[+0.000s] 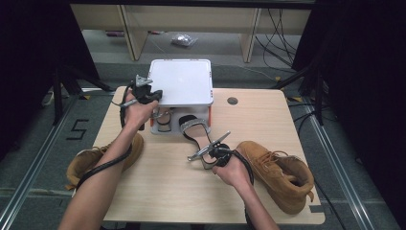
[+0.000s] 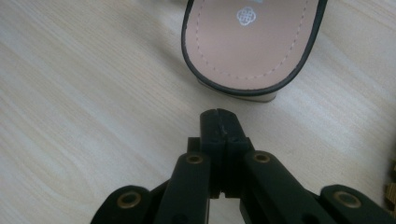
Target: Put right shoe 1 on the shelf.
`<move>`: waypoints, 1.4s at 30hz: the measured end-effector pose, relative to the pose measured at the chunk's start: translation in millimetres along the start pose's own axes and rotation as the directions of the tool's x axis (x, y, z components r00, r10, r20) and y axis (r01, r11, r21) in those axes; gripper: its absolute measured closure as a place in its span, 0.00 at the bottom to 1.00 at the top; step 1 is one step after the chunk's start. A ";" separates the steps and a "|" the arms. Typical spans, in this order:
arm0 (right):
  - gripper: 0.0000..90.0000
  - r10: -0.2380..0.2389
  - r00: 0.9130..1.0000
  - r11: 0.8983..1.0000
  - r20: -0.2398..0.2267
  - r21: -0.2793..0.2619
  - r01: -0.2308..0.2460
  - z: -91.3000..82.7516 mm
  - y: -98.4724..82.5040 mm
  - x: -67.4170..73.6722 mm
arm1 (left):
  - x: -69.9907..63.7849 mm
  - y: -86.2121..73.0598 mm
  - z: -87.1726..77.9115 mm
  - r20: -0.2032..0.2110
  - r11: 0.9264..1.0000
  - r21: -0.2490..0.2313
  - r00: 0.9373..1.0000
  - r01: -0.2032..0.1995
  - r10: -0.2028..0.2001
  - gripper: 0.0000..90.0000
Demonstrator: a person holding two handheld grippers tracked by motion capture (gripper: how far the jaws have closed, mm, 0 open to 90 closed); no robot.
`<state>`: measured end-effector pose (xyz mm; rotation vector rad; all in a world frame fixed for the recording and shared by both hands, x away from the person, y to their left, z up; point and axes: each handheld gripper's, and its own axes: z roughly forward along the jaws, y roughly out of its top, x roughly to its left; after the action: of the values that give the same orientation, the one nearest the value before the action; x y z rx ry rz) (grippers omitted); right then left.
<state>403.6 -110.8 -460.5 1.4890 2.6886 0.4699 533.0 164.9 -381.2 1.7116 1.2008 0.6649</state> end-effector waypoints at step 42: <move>1.00 -0.059 0.998 0.995 -0.015 -0.082 0.057 14.8 27.4 12.2 | -0.4 1.3 0.5 0.001 1.000 0.008 1.000 -0.010 0.010 0.99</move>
<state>422.2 -83.4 -465.6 1.3885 2.6815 0.5848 533.8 164.2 -380.2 1.7256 1.1967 0.6661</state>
